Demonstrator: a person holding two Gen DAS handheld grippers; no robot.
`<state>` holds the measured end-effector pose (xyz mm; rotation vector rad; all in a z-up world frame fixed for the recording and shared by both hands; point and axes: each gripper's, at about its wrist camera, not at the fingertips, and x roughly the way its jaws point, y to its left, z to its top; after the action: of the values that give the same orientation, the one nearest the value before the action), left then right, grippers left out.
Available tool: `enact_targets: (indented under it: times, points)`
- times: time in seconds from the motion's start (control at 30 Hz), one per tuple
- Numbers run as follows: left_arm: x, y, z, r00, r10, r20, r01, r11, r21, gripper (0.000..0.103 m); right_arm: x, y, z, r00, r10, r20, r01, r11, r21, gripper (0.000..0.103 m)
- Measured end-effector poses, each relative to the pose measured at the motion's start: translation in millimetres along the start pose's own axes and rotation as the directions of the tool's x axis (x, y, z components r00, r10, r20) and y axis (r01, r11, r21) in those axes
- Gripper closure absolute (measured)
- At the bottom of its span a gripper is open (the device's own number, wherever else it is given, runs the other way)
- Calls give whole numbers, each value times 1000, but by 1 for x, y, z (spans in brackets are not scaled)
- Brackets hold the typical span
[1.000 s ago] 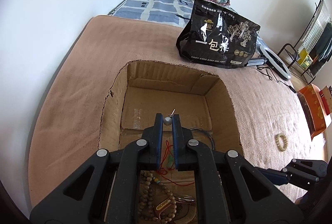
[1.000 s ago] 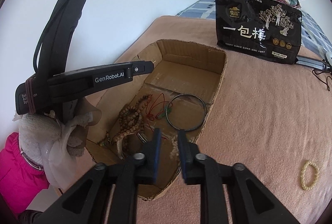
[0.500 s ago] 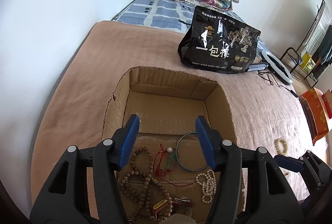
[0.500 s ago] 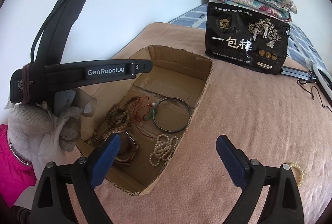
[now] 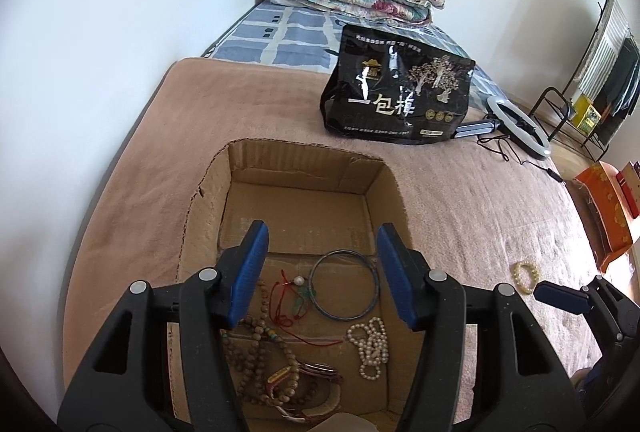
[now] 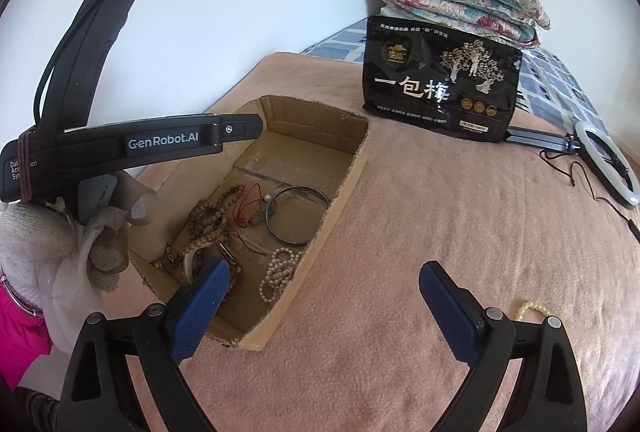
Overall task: Organize jewelry
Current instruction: 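Carry the earring and necklace over the cardboard box and open both tools, then grasp the cream bead bracelet with the left tool while the right tool grasps the other pearl earring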
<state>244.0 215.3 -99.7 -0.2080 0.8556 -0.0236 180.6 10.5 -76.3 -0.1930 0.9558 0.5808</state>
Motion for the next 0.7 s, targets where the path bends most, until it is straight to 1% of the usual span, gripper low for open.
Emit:
enact_targets:
  times: [0.3,0.47,0.7]
  points:
    - [-16,-33,-1,1000,-14,21,13,999,51,45,-28,-30,-6,997,-75,32,75,997,22,6]
    - [-19,-57,-4,999,-37,12,36,996,77,45,-41,-51,-15,995,-96,25,94,995,41,6]
    - [-20,-98,-11,996,-84,-9,85,988,133,45,-61,-88,-33,987,-161,19,160,986,52,6]
